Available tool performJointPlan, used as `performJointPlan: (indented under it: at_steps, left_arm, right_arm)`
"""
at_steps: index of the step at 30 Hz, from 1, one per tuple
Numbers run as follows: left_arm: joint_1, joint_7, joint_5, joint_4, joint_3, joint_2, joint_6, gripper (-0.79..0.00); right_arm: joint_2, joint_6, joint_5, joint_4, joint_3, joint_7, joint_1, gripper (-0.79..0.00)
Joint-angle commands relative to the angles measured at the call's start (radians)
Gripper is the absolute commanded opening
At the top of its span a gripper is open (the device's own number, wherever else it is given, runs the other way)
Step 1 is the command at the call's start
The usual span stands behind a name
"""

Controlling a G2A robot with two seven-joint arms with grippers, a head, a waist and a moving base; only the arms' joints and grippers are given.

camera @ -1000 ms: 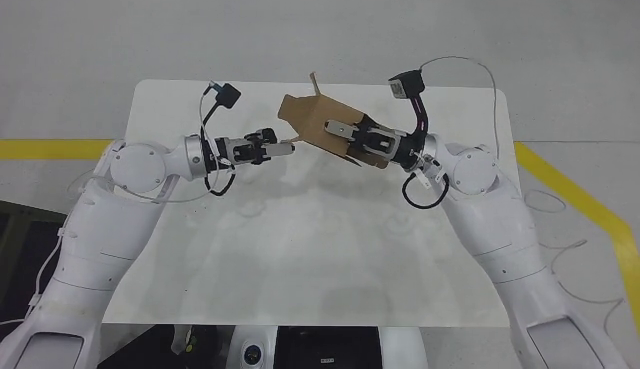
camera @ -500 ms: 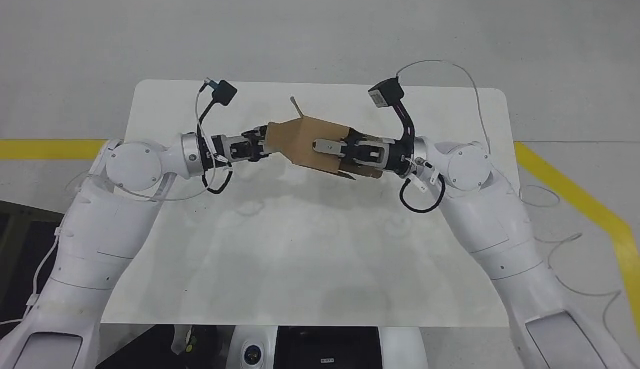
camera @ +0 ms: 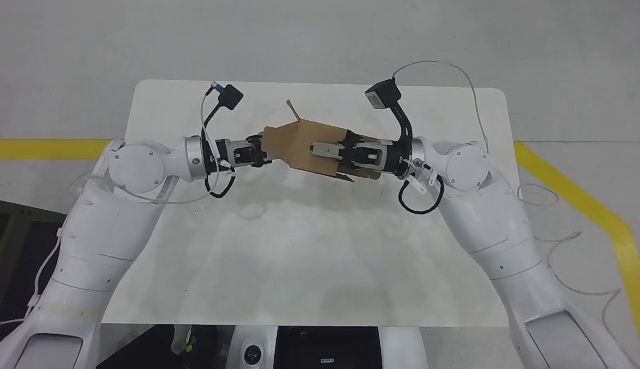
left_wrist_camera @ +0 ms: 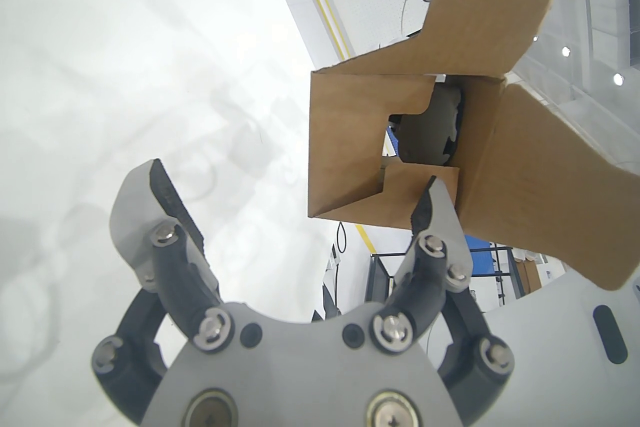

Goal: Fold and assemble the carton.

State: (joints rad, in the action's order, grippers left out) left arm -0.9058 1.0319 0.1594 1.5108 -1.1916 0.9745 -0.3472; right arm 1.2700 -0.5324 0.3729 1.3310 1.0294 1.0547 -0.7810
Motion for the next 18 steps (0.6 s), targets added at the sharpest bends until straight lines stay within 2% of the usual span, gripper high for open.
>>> performJointPlan:
  at_steps: [1, 12, 18]
  left_arm:
    - [-0.001, 0.002, 0.000, 0.001, 0.000, 0.000, 0.000, 0.000]
    - [-0.002, 0.010, 0.001, 0.006, 0.001, -0.002, 0.000, 0.000]
    - [0.019, -0.015, 0.024, -0.037, -0.024, -0.003, 0.012, 0.000]
  right_arm:
    - [0.000, 0.000, -0.001, 0.001, -0.001, 0.000, 0.001, -0.785]
    - [0.003, -0.007, 0.011, -0.009, -0.014, -0.001, 0.007, -0.785]
    - [0.000, 0.000, 0.024, -0.021, -0.006, 0.017, 0.004, -0.785]
